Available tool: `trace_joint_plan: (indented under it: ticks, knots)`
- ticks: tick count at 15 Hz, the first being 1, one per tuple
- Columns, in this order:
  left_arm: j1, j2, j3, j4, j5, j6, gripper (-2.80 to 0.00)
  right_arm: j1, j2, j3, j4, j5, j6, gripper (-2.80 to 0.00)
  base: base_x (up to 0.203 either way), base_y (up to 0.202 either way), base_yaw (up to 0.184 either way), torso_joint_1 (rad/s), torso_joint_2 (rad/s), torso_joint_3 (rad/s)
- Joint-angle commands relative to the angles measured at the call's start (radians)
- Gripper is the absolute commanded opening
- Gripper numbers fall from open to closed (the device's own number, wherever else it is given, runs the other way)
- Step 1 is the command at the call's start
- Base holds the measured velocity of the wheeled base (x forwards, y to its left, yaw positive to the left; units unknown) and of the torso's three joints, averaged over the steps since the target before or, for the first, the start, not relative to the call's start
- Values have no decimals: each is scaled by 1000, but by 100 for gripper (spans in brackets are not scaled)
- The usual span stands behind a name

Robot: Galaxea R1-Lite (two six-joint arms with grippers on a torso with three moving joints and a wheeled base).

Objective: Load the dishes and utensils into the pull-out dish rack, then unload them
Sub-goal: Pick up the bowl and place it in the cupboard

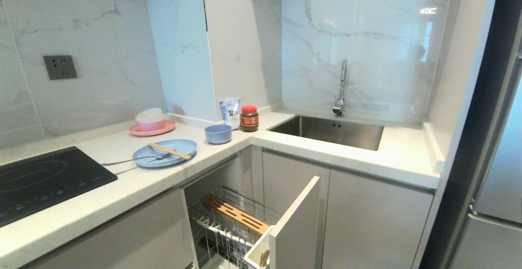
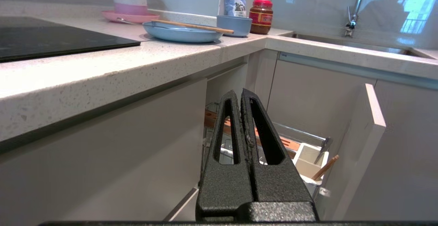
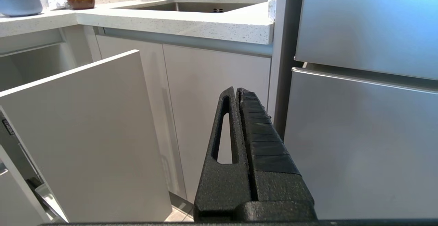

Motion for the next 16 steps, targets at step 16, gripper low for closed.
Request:
trace_joint_plan:
  ticks: [16]
  knots:
    - [0, 1, 25, -2, 1, 1, -280, -1, -4, 2, 0, 0, 0, -280, 0, 0, 0, 0, 0, -2]
